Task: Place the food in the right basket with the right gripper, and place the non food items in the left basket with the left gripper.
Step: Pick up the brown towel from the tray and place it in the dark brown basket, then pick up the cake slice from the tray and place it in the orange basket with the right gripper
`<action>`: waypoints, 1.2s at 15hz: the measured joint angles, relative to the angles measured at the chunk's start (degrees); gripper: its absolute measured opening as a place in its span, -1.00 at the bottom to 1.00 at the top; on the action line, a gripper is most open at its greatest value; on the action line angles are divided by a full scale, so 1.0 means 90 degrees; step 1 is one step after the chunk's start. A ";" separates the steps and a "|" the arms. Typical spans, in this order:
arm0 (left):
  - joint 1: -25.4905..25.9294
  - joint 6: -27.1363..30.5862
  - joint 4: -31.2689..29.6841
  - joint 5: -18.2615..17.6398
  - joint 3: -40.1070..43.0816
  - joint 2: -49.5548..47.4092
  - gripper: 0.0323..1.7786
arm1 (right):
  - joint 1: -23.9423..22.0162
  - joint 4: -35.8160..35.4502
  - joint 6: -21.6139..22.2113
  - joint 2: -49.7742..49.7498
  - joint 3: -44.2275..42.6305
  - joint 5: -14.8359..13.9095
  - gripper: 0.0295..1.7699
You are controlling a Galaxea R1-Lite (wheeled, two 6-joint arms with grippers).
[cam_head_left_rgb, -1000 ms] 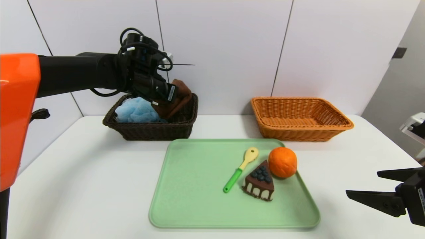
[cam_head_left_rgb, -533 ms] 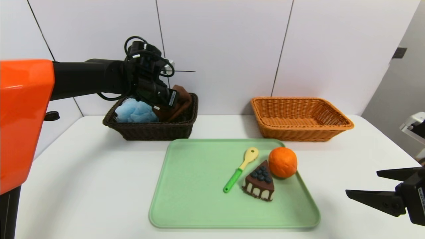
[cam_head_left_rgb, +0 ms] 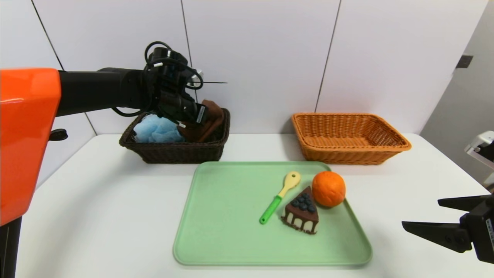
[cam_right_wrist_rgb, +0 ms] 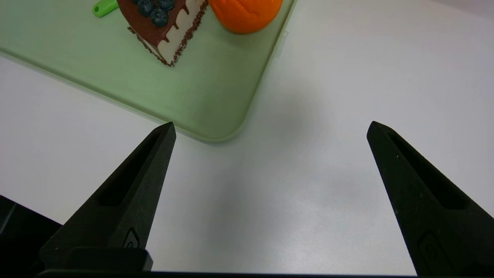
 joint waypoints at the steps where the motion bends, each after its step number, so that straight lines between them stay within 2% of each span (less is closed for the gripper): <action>1: 0.0000 -0.0005 0.0008 0.0000 0.0000 0.0000 -0.03 | 0.0000 -0.0003 0.0000 -0.0001 0.0000 -0.0001 0.93; 4: -0.0003 -0.0024 -0.0003 0.0012 0.0000 -0.0003 0.27 | 0.0000 -0.0003 0.0007 -0.0004 0.0007 -0.0007 0.93; 8: 0.0028 -0.0030 -0.0037 0.0027 -0.0024 -0.0135 0.54 | -0.0003 0.0000 0.0009 -0.0009 0.0012 -0.0007 0.93; 11: 0.0031 -0.0116 0.0000 0.0027 -0.0030 -0.0383 0.65 | -0.0003 -0.0003 0.0009 -0.0024 0.0009 -0.0007 0.93; 13: -0.0018 -0.0420 0.0126 0.0028 -0.0030 -0.0610 0.71 | 0.0000 -0.0003 0.0007 -0.0058 0.0003 -0.0001 0.93; 16: -0.0440 -0.0956 0.0627 0.0039 0.0007 -0.1008 0.78 | 0.0000 -0.0003 0.0019 -0.0092 0.0003 -0.0007 0.93; 18: -0.0829 -0.1337 0.0884 0.0225 0.0014 -0.1195 0.81 | 0.0000 -0.0003 0.0019 -0.0118 0.0009 -0.0009 0.93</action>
